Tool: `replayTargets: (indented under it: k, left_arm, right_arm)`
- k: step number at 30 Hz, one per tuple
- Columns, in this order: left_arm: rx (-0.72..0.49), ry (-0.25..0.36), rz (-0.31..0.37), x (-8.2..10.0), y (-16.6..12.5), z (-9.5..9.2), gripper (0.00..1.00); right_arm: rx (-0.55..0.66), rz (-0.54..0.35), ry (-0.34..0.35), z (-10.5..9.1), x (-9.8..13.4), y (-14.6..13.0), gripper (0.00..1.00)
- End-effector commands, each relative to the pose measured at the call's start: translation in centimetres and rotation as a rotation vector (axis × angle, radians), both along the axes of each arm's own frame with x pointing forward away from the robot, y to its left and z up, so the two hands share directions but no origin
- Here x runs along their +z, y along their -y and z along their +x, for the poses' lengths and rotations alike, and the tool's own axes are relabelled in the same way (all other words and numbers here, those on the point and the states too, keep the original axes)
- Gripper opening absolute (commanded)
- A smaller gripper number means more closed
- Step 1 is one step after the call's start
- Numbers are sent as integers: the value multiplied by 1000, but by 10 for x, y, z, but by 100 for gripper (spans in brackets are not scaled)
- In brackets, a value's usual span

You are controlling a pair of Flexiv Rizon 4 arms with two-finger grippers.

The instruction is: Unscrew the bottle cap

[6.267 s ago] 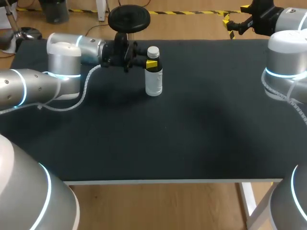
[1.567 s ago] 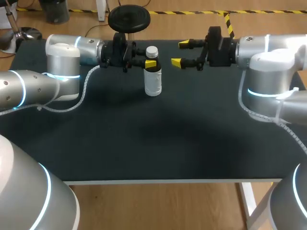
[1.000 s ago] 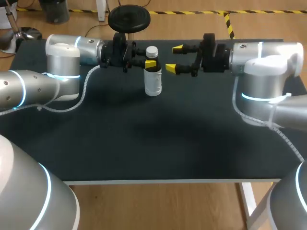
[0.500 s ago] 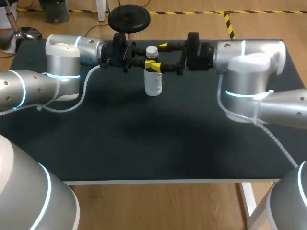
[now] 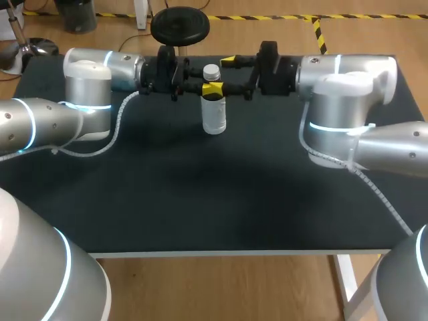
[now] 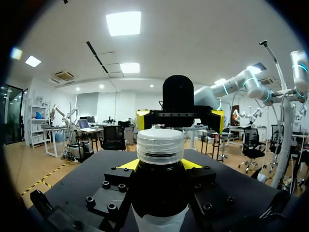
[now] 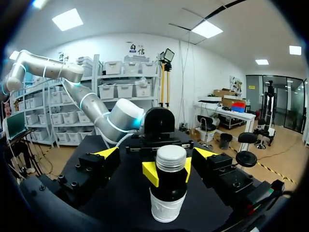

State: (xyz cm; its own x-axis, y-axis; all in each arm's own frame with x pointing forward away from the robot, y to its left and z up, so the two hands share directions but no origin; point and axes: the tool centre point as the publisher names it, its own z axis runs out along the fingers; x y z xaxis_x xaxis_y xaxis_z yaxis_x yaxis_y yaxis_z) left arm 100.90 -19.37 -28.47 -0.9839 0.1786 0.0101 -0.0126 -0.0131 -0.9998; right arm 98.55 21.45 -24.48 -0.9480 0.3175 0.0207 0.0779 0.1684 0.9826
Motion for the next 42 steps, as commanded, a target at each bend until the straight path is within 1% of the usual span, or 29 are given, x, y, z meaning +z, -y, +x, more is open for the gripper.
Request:
replayTargets:
  k: [1,7,12,17,27,33,38,42]
  left_arm:
    - [-2,0,-1,-1,1,1,0]
    - [-2,0,-1,-1,1,1,0]
    - [-2,0,-1,-1,1,1,0]
    - [-2,0,-1,-1,1,1,0]
    - [-2,0,-1,-1,1,1,0]
    - [-2,0,-1,-1,1,1,0]
    - [-2,0,-1,-1,1,1,0]
    - [-2,0,-1,-1,1,1,0]
  right_arm:
    - [-24,-10,-6,5,0,-6,100]
    - [-59,-3,-11,13,-2,-13,100]
    - [-64,-5,-11,16,-6,-15,100]
    - [-82,-8,5,20,-8,-16,100]
    - [-102,31,19,29,-13,-19,100]
    - [-100,36,19,33,-14,-22,100]
    - [-116,39,42,35,-11,-25,100]
    - [-158,58,57,34,-9,-28,100]
